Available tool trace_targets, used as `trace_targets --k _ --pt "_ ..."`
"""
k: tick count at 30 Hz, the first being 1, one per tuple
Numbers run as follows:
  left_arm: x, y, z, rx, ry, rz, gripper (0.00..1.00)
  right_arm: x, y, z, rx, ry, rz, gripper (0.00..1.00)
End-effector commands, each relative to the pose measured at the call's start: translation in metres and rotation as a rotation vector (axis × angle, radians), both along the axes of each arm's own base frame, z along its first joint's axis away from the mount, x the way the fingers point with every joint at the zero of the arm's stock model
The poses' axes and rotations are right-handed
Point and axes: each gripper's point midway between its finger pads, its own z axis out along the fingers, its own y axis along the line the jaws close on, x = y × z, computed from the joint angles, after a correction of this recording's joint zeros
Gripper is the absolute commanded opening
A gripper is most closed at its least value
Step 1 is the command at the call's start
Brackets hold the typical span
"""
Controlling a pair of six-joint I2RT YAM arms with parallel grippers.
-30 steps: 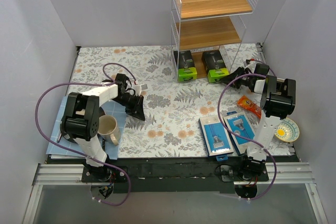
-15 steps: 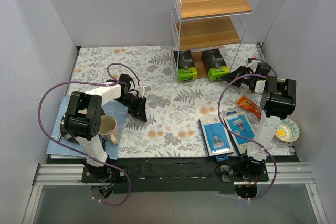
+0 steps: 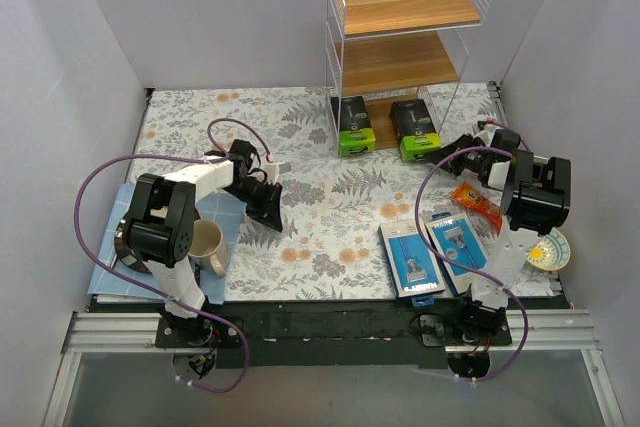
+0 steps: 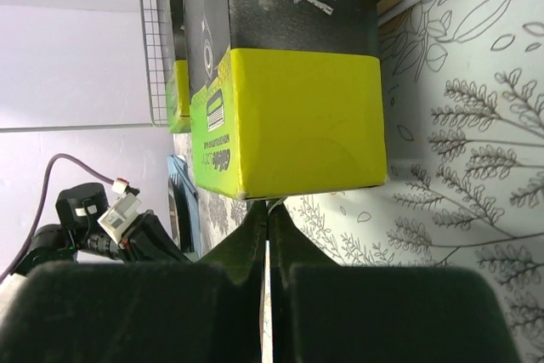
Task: Place and organize the shaving razors onto the shelf
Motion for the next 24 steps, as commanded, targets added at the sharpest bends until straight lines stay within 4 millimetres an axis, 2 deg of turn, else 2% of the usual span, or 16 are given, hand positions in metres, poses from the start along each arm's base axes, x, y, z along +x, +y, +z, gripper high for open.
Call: trace_targets --k 1,7,15,24 --pt "0.012 -0.008 0.010 -0.029 -0.061 -0.026 0.09 0.002 -0.003 0.032 -0.016 -0.100 -0.009 0.01" --pt "0.011 -0.009 0.009 -0.024 -0.059 -0.031 0.09 0.004 -0.005 0.029 -0.021 -0.089 -0.017 0.01" --pt "0.003 -0.006 0.008 -0.003 -0.057 -0.047 0.09 0.028 -0.013 0.024 -0.036 -0.098 -0.027 0.01" --pt "0.005 -0.015 0.005 0.020 -0.075 -0.092 0.09 0.042 -0.015 0.013 -0.032 -0.087 -0.028 0.01"
